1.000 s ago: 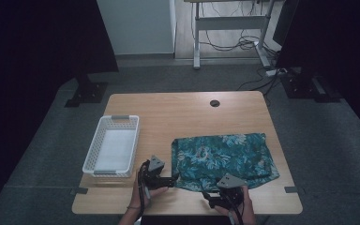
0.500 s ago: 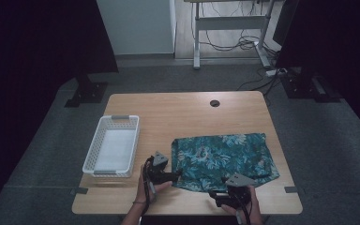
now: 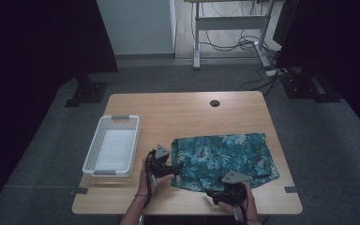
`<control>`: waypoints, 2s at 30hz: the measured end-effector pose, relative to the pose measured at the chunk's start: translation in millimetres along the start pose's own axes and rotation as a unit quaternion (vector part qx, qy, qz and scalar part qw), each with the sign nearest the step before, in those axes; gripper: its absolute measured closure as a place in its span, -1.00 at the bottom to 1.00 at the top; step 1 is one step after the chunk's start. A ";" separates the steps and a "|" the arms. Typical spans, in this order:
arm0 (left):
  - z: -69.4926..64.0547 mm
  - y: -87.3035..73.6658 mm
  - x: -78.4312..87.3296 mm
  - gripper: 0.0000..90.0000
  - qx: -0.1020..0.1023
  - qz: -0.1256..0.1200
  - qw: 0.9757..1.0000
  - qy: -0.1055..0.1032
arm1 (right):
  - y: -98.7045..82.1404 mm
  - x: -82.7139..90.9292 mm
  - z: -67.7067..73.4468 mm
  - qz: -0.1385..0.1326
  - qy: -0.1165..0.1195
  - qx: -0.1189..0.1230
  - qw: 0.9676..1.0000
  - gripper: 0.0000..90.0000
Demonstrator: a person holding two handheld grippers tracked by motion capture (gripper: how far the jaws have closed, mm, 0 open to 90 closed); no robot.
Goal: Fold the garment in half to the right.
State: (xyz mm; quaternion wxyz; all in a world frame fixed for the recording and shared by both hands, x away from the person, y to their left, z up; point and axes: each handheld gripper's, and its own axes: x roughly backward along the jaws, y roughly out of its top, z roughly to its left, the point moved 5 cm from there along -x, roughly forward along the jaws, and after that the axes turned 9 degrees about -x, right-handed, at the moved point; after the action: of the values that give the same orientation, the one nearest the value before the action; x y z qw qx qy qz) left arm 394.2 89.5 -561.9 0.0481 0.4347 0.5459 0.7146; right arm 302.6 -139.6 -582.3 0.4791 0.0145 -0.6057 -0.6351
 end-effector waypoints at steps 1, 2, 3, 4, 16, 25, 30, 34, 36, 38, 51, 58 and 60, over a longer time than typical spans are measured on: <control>2.4 2.6 0.8 -0.51 -0.001 -0.001 1.000 0.000 | 1.1 -0.3 0.0 0.001 0.001 -0.001 1.000 -0.45; 4.5 5.2 1.4 -0.52 -0.003 -0.002 1.000 0.003 | 1.6 -0.7 0.1 0.002 -0.002 0.002 1.000 -0.45; 6.2 7.6 1.9 -0.51 0.001 -0.004 1.000 0.001 | 1.6 -1.2 0.3 0.005 -0.005 0.005 1.000 -0.45; 7.4 9.7 1.8 -0.51 0.001 -0.003 1.000 -0.004 | 1.8 -1.6 0.4 0.005 -0.006 0.006 1.000 -0.45; 19.7 25.8 -2.3 -0.51 -0.002 0.007 1.000 -0.003 | 1.5 3.0 3.0 0.003 -0.008 0.012 1.000 -0.44; 23.0 24.9 -11.2 -0.51 -0.003 0.015 1.000 0.000 | 1.0 0.5 4.2 0.007 -0.010 0.017 1.000 -0.44; 26.1 25.1 -14.7 -0.50 0.004 0.011 1.000 -0.002 | 2.5 0.7 5.7 0.005 -0.012 0.020 1.000 -0.44; 24.7 26.9 -19.0 -0.50 -0.001 0.013 1.000 -0.001 | 1.5 1.2 6.1 0.006 -0.014 0.021 1.000 -0.44; 23.6 28.6 -21.5 -0.50 -0.003 0.013 1.000 -0.002 | 1.7 0.9 6.1 0.006 -0.014 0.022 1.000 -0.44; 22.7 30.8 -24.2 -0.50 -0.006 0.013 1.000 -0.004 | 2.4 0.5 6.1 0.006 -0.014 0.022 1.000 -0.44; 26.3 39.5 -42.8 -0.49 -0.015 0.019 1.000 -0.002 | 3.9 -1.6 3.0 0.007 -0.012 0.021 1.000 -0.44; 31.2 40.7 -52.4 -0.49 -0.013 0.024 1.000 0.002 | 3.8 -1.5 2.5 0.007 -0.013 0.021 1.000 -0.44; 31.9 41.5 -54.2 -0.49 -0.019 0.026 0.999 0.005 | 3.4 -1.8 2.1 0.008 -0.015 0.022 1.000 -0.44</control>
State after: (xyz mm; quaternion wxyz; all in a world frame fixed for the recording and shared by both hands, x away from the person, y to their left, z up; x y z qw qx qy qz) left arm 465.9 67.0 -557.8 0.0353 0.4441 0.5216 0.7277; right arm 304.3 -136.2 -580.0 0.4746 0.0110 -0.6262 -0.6185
